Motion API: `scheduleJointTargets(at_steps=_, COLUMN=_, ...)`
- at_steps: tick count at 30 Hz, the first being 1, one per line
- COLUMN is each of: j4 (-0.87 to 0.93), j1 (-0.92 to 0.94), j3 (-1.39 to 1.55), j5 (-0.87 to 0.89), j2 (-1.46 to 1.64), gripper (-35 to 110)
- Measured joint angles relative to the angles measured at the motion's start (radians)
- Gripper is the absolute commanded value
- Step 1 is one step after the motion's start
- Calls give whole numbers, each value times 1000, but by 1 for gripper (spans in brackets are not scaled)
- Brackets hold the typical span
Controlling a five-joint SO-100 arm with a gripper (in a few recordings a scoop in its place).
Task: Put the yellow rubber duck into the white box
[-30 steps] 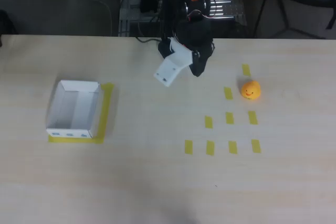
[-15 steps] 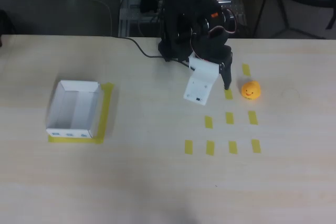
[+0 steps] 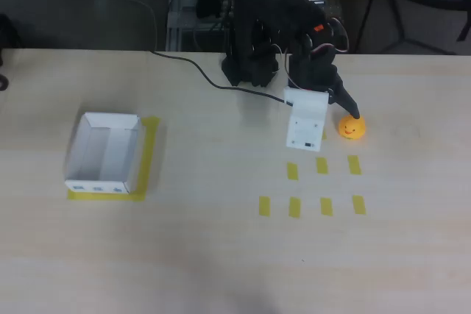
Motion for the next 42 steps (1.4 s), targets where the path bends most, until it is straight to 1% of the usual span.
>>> scheduleJointTargets(at_steps=10, j4=-2, j1=-87, j3=0, j5=0, j2=-78, gripper=62)
scheduleJointTargets(at_steps=24, j4=-91, j1=-186, j3=5, j5=26, j2=-193, gripper=64)
scheduleJointTargets(at_steps=29, j4=-133, j1=-195, j3=32, j5=32, j2=-221, gripper=64)
scheduleJointTargets(at_steps=42, j4=-167, j1=-262, j3=46, j5=124, j2=-325, gripper=64)
